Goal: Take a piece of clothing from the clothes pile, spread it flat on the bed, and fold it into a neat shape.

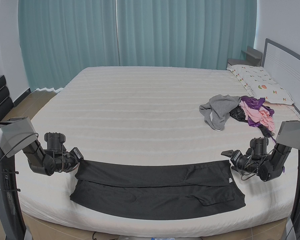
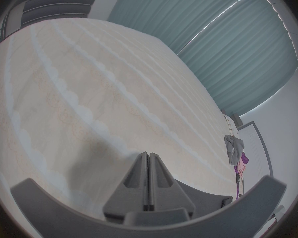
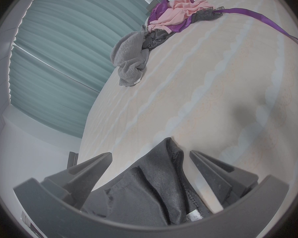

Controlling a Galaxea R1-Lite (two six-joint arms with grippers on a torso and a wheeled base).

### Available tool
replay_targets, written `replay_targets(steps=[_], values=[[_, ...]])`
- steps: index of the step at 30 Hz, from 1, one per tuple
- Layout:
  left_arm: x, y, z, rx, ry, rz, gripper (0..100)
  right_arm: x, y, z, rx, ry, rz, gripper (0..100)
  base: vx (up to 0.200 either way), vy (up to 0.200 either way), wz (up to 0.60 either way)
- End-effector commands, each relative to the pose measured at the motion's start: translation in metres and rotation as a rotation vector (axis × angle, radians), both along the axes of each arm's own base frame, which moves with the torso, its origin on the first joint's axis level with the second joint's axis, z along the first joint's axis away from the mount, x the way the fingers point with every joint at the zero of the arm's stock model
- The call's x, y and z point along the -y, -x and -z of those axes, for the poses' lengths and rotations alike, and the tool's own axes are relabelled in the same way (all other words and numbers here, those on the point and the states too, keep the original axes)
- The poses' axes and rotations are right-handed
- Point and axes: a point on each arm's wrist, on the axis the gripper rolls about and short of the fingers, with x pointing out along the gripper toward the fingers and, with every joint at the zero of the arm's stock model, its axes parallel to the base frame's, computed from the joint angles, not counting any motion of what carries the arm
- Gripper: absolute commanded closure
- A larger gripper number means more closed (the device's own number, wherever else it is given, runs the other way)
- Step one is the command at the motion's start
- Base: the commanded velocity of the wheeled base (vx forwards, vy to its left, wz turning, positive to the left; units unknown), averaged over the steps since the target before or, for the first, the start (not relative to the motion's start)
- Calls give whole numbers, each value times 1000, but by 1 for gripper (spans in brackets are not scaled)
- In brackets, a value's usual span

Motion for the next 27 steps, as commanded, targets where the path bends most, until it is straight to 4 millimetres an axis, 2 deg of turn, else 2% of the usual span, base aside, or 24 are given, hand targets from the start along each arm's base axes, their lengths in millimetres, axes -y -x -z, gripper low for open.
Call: replay_targets(steps=[1, 16, 17, 27], values=[[-1, 1, -1, 7, -3, -6, 100, 0, -1, 2, -2, 1, 0, 0, 0, 0, 0], [2, 2, 2, 3, -4, 3, 100, 0, -11, 14, 26, 68, -47, 0, 0, 0, 0], [2, 2, 2, 3, -4, 3, 100, 0, -12, 16, 26, 73, -51, 100, 0, 0, 0], [2, 2, 3, 2, -5, 4, 100, 4, -21, 17, 52, 79, -29, 100, 0, 0, 0]])
